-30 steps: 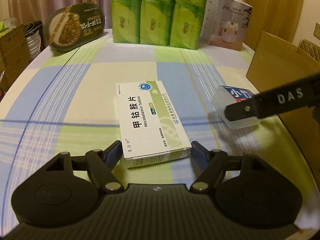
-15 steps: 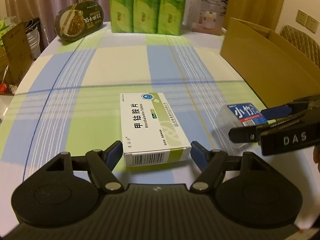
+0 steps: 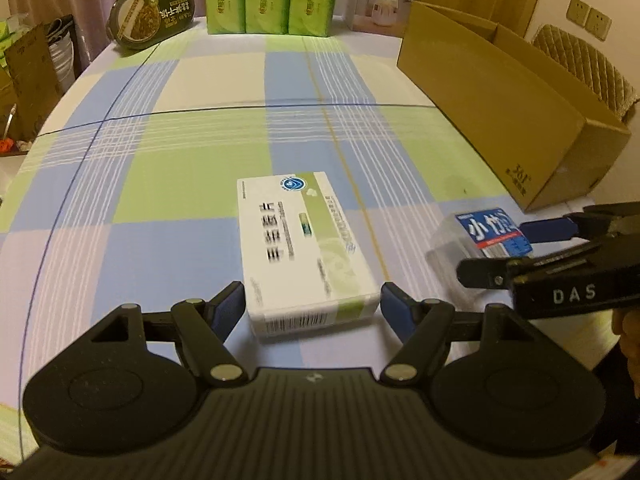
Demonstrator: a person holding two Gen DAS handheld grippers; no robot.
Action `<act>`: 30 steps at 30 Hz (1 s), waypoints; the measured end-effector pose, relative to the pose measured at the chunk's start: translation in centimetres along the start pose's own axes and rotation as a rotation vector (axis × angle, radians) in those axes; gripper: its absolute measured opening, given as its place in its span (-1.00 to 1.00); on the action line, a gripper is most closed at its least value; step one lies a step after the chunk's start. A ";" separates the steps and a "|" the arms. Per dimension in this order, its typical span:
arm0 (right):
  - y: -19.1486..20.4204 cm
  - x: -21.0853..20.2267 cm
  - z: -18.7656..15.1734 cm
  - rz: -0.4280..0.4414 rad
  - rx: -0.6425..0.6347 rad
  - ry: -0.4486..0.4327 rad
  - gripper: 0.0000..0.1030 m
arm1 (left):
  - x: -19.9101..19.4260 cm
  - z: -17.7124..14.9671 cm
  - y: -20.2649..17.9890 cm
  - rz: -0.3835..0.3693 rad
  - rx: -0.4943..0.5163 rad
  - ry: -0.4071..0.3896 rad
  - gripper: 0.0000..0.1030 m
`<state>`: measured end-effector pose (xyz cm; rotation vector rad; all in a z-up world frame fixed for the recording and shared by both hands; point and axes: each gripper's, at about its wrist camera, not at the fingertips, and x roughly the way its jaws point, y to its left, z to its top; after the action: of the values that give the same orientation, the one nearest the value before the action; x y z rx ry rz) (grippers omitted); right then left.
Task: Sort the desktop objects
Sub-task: 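Grasp the white Mecobalamin box with the left gripper while the right holds the floss box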
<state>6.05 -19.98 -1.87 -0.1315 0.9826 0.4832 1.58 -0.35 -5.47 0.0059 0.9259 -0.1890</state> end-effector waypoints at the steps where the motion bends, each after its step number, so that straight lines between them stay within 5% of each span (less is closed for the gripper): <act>1: -0.1 -0.2 -0.4 -0.004 0.001 -0.001 0.63 | -0.1 -0.1 -0.1 0.008 0.003 0.002 0.46; 13: -1.1 -0.6 -2.0 -0.016 -0.005 -0.075 0.65 | 1.0 1.3 -0.2 0.073 -0.014 -0.007 0.69; 18: -1.5 -0.4 -2.1 -0.007 0.011 -0.106 0.84 | 2.8 1.8 -0.5 0.077 -0.006 0.014 0.69; 30: -0.7 1.0 -2.7 -0.053 -0.043 -0.113 0.84 | 4.9 2.3 -0.7 0.098 0.021 0.030 0.69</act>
<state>4.75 -21.16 -4.24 -0.1669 0.8567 0.4580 6.15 -2.06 -7.87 0.0734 0.9516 -0.1079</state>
